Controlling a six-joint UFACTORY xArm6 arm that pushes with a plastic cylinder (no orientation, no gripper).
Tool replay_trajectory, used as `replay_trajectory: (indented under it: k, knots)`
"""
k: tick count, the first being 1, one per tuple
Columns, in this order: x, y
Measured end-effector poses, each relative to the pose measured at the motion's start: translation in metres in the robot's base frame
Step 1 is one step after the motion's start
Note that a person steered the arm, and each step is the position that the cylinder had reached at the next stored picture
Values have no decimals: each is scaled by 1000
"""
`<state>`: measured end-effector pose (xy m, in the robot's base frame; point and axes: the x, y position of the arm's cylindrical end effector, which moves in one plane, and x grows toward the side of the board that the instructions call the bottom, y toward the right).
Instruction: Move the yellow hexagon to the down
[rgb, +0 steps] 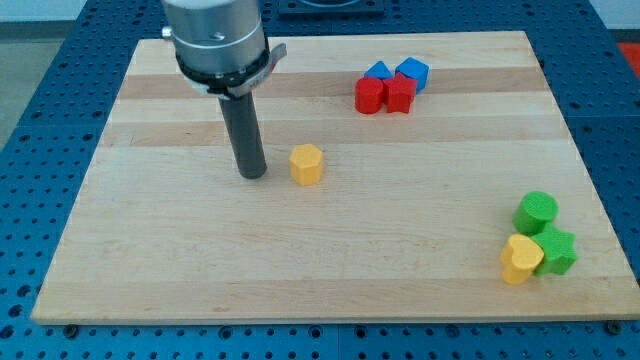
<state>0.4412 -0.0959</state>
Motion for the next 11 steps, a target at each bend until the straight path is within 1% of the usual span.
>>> replay_trajectory:
  k: [2, 4, 6, 8, 10, 11]
  knots:
    - [-1, 72]
    - [3, 125]
    - [41, 163]
    - [62, 164]
    - [69, 163]
    - [82, 160]
